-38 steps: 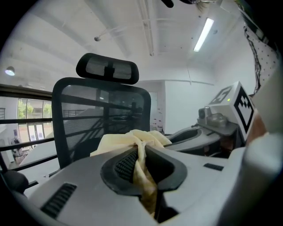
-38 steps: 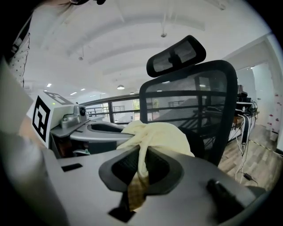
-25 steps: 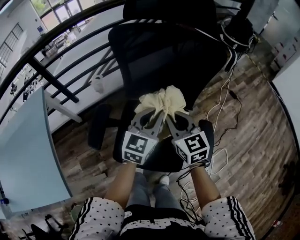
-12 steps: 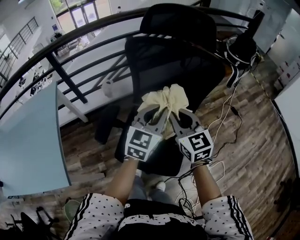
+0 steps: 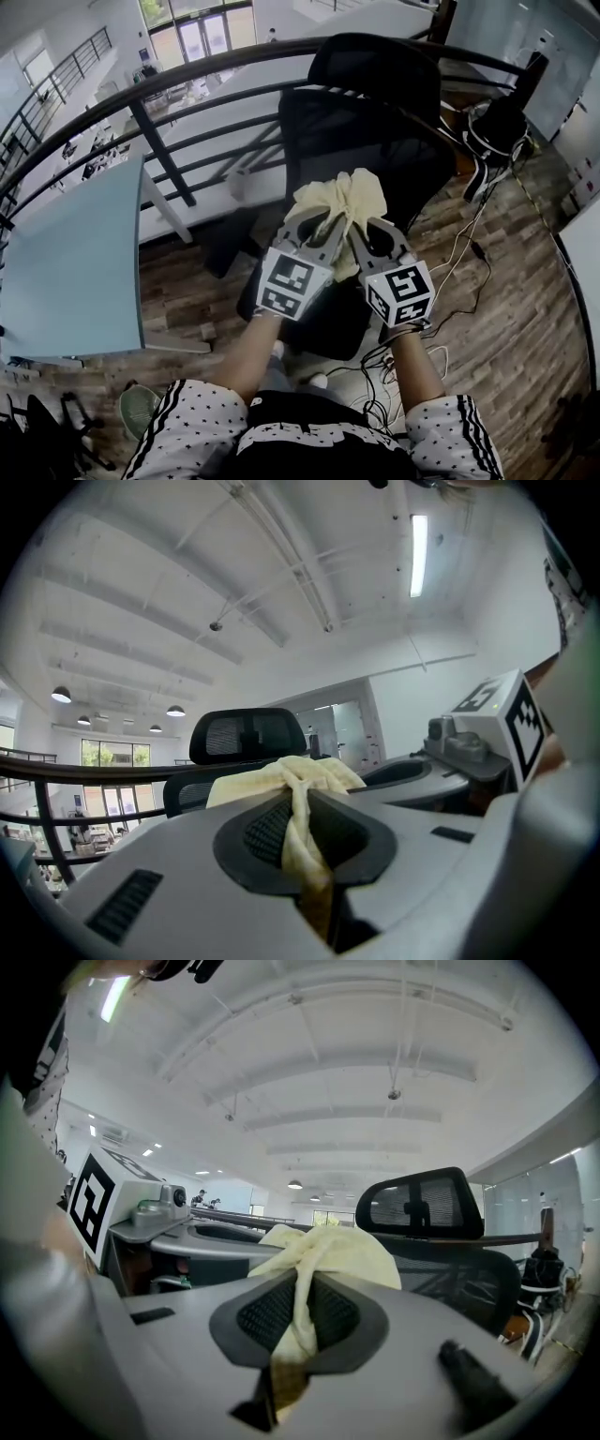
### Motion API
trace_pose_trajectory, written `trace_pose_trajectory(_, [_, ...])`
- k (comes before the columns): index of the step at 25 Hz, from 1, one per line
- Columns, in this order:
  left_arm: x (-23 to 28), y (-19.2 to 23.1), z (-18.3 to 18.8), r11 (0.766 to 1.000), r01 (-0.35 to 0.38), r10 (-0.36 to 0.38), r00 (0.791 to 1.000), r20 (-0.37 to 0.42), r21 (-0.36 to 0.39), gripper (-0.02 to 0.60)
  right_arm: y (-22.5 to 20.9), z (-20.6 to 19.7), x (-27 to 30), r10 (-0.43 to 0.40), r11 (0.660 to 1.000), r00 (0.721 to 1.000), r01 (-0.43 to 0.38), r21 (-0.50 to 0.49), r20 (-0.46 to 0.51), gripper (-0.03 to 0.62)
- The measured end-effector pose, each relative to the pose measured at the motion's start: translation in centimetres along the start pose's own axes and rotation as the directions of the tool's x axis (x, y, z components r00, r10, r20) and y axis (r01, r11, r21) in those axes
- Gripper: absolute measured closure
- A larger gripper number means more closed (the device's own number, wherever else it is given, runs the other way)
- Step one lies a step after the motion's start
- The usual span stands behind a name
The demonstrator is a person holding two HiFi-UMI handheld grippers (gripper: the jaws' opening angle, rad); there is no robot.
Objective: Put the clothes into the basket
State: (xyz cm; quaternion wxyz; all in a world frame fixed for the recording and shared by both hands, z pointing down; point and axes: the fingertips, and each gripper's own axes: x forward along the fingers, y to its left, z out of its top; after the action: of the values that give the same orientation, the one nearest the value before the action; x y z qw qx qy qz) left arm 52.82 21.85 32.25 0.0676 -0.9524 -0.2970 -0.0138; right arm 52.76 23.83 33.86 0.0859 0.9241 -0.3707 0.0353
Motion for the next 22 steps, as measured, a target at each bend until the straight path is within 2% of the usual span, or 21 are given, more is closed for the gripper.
trace_pose_trajectory(9, [-2.8,-0.1,1.1,0.997,-0.082,0.082,0.997,-0.001,-0.004,0.532,2.3,1.5,-0.9,0.067,0.997,0.998,-0.067,-0.024,0.02,0.548])
trace_pose_trajectory(17, [-5.4,1.7,2.7,0.989,-0.146,0.146,0.989,0.005,0.006,0.532,4.7,3.9,0.0,0.119,0.993,0.991,-0.118,-0.032,0.053,0.548])
trace_pose_trajectory(22, [-8.9,3.5,3.4,0.978,-0.209,0.208,0.978,0.023,0.006,0.532,8.1,5.7,0.9,0.175,0.984,0.981,-0.172,-0.05,0.08,0.548])
